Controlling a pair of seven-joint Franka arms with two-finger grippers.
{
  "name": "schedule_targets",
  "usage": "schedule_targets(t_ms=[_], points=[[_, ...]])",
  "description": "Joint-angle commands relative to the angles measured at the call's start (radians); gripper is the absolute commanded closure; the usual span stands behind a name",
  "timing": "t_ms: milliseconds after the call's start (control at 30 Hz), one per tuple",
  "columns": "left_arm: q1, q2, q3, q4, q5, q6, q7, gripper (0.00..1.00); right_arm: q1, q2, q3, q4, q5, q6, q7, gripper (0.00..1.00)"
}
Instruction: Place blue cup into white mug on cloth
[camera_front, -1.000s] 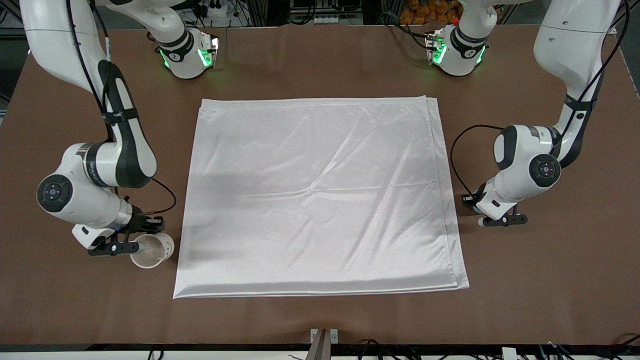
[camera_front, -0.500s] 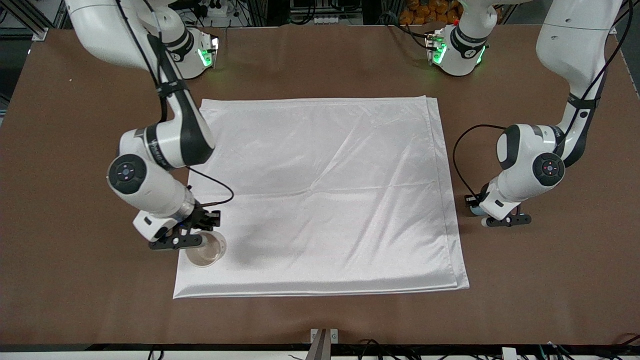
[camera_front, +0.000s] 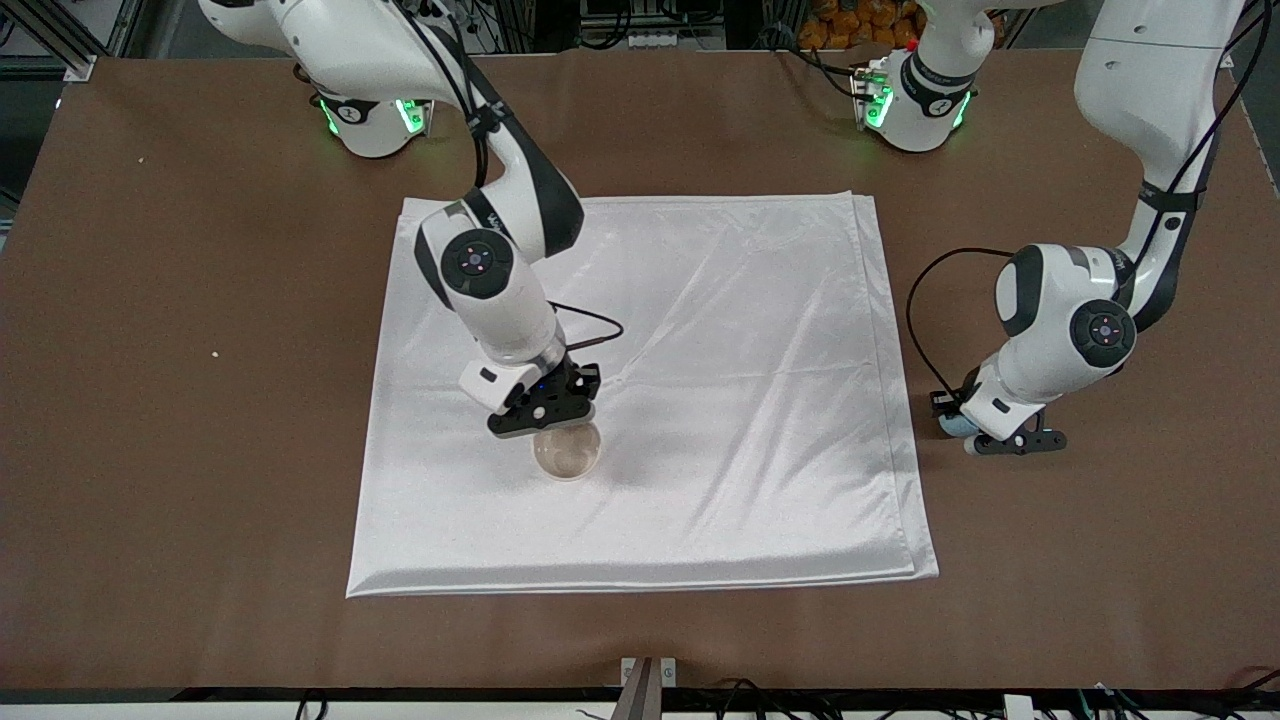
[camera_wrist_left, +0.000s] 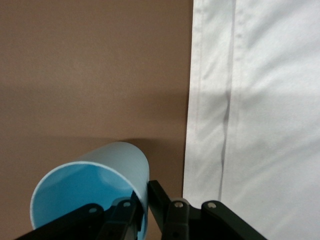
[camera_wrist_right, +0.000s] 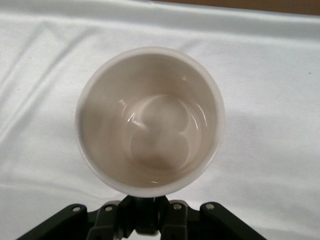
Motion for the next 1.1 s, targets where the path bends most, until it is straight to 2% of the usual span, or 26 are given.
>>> schedule_targets(t_ms=[0, 200, 433, 633, 667, 700, 733, 767, 1067], points=[[0.002, -0.072, -0.008, -0.006, 0.014, -0.044, 0.009, 1.00, 0.065, 0.081, -0.010, 0.071, 0.014, 0.052, 0.088, 1.00], [-0.005, -0.143, -0.012, 0.005, 0.012, -0.114, -0.003, 1.00, 0.116, 0.146, -0.010, 0.123, 0.013, 0.054, 0.109, 1.00], [-0.004, -0.200, -0.035, 0.057, 0.012, -0.223, -0.009, 1.00, 0.166, 0.200, -0.012, 0.125, 0.011, 0.103, 0.109, 1.00], [-0.004, -0.249, -0.045, 0.112, 0.012, -0.318, -0.009, 1.00, 0.169, 0.230, -0.010, 0.125, 0.013, 0.154, 0.109, 1.00], [-0.005, -0.252, -0.048, 0.124, 0.012, -0.332, -0.008, 1.00, 0.169, 0.230, -0.010, 0.126, 0.013, 0.154, 0.111, 0.89], [-0.005, -0.252, -0.055, 0.136, 0.012, -0.349, -0.008, 1.00, 0.169, 0.230, -0.010, 0.126, 0.014, 0.154, 0.112, 0.64], [-0.005, -0.252, -0.061, 0.150, 0.012, -0.364, -0.009, 1.00, 0.168, 0.230, -0.010, 0.128, 0.014, 0.152, 0.118, 0.35], [-0.005, -0.252, -0.068, 0.161, 0.012, -0.381, -0.009, 1.00, 0.168, 0.230, -0.010, 0.128, 0.014, 0.152, 0.131, 0.00], [-0.007, -0.249, -0.092, 0.215, 0.029, -0.444, -0.012, 1.00, 0.160, 0.224, -0.012, 0.128, 0.008, 0.151, 0.134, 0.00]])
